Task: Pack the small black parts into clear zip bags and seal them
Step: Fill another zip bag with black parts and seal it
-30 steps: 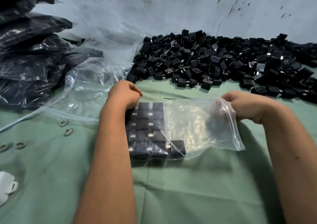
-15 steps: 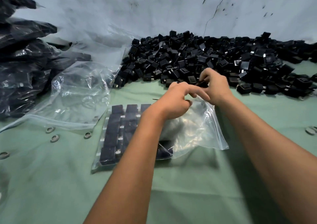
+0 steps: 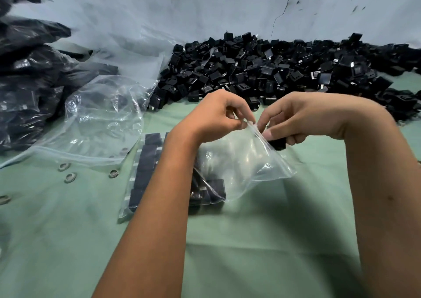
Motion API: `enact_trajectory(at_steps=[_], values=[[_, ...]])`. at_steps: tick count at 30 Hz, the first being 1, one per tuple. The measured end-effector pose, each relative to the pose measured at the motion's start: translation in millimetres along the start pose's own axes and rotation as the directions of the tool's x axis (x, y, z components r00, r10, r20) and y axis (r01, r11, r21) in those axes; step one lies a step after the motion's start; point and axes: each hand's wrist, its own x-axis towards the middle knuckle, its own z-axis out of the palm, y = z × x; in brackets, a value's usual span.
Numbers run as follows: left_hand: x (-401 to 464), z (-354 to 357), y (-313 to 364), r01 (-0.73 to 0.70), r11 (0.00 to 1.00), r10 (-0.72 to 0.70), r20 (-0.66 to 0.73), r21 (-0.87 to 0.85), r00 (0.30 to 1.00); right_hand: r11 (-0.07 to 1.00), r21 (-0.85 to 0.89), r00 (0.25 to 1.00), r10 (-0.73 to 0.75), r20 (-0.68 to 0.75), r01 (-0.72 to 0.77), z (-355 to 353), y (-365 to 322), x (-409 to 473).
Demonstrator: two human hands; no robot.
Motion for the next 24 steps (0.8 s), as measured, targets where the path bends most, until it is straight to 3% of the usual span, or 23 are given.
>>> enact_trajectory(at_steps=[2, 5, 11, 12, 13, 15, 16, 18, 20, 24], values=[[-0.3, -1.1, -1.2, -0.008, 1.0, 0.008, 0.005, -0.001, 1.0, 0.999, -0.035, 0.996, -0.026, 0.08, 0.028, 8.0, -0.4, 6.0], [-0.9, -3.0, -4.2, -0.007, 1.0, 0.007, 0.003, -0.017, 1.0, 0.991, -0.111, 0.996, -0.065, 0.067, 0.073, 23.7, -5.2, 15.9], [-2.3, -5.9, -3.3, -0.056, 0.958, 0.036, -0.074, -0.281, 0.997, 0.963, -0.27, 0.999, 0.014, 0.029, -0.006, 47.8, -22.3, 35.3], [-2.1, -5.4, -1.9, -0.06, 0.953, 0.04, -0.072, -0.296, 0.997, 0.962, -0.261, 0.992, -0.045, 0.121, 0.076, 60.0, -8.8, 36.8], [-2.1, -4.6, -0.9, -0.06, 0.953, 0.042, -0.069, -0.297, 0.997, 0.887, -0.424, 0.974, -0.105, 0.201, 0.183, 63.9, 1.2, 29.2], [-1.6, -3.0, 1.4, -0.06, 0.956, 0.044, -0.062, -0.287, 0.997, 0.875, -0.387, 0.953, -0.23, 0.198, 0.292, 72.3, 14.4, 35.9], [-1.7, -2.8, 2.5, -0.061, 0.956, 0.045, -0.06, -0.287, 0.997, 0.897, -0.338, 0.948, -0.212, 0.238, 0.286, 65.9, 8.7, 41.9], [-1.5, -3.5, 3.7, -0.064, 0.951, 0.048, -0.059, -0.303, 0.997, 0.986, -0.084, 0.981, -0.129, 0.145, 0.142, 50.6, -11.1, 42.8], [-0.8, -5.2, 3.8, -0.065, 0.947, 0.046, -0.067, -0.315, 0.997, 0.983, 0.002, 0.97, -0.183, 0.162, 0.185, 46.9, -5.5, 40.3], [-1.3, -7.9, 3.9, -0.075, 0.942, 0.055, -0.07, -0.326, 0.996, 0.973, 0.048, 0.955, -0.23, 0.186, 0.225, 53.8, 8.1, 53.3]])
